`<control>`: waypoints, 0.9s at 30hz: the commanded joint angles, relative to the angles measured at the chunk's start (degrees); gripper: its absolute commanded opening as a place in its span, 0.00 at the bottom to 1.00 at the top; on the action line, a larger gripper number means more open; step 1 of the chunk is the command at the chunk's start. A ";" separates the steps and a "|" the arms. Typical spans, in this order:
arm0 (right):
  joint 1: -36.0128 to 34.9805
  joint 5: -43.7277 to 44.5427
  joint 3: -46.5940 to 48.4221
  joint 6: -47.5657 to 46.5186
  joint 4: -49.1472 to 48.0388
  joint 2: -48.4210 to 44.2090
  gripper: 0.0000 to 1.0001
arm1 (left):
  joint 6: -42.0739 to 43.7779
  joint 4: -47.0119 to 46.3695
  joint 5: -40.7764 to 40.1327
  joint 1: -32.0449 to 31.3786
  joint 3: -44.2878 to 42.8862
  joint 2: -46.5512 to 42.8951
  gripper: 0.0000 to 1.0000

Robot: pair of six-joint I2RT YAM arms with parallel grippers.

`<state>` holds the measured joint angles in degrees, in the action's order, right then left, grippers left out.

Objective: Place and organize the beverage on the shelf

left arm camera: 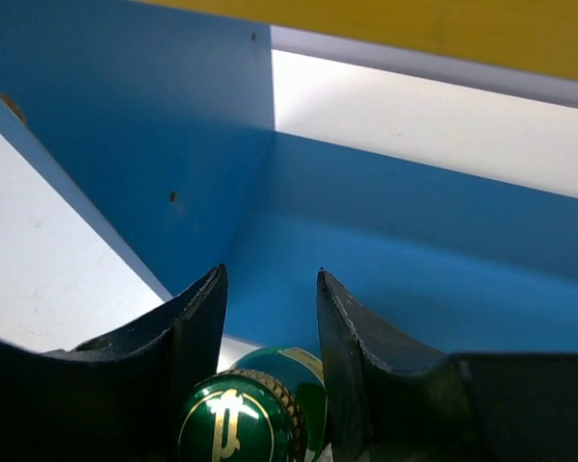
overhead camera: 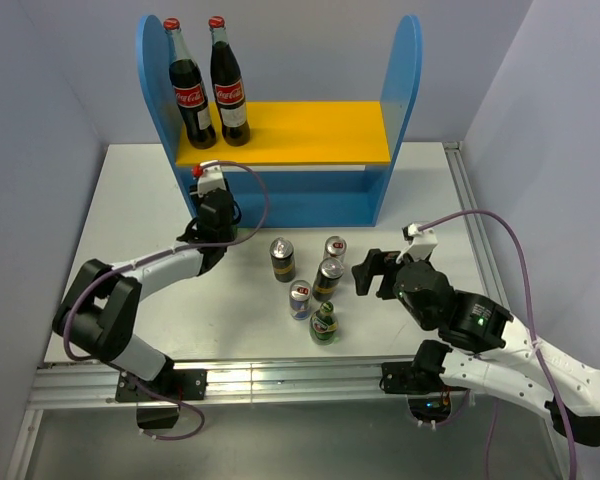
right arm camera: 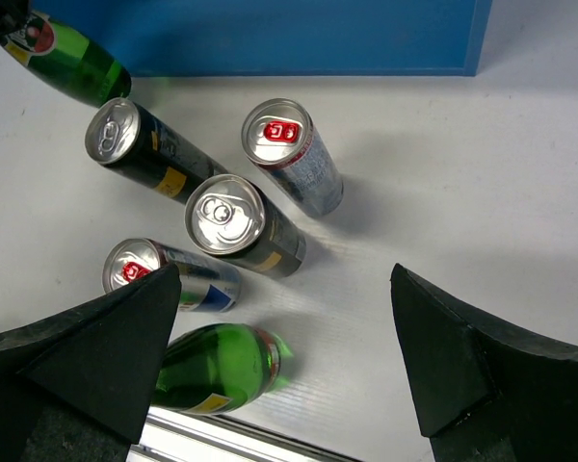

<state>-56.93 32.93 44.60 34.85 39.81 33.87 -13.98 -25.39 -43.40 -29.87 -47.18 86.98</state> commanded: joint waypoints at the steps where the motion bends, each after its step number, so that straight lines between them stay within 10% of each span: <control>1: -0.82 0.73 -0.30 -0.31 -2.02 0.50 0.96 | 1.85 -12.40 -3.36 0.77 -4.15 0.72 0.00; 27: -4.33 3.11 -0.21 0.74 -1.05 2.17 0.96 | 7.56 -23.91 -6.70 3.15 -11.88 13.65 0.00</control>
<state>-60.64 34.50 44.56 35.09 39.83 35.68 -8.14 -39.22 -48.10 -27.53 -54.54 101.27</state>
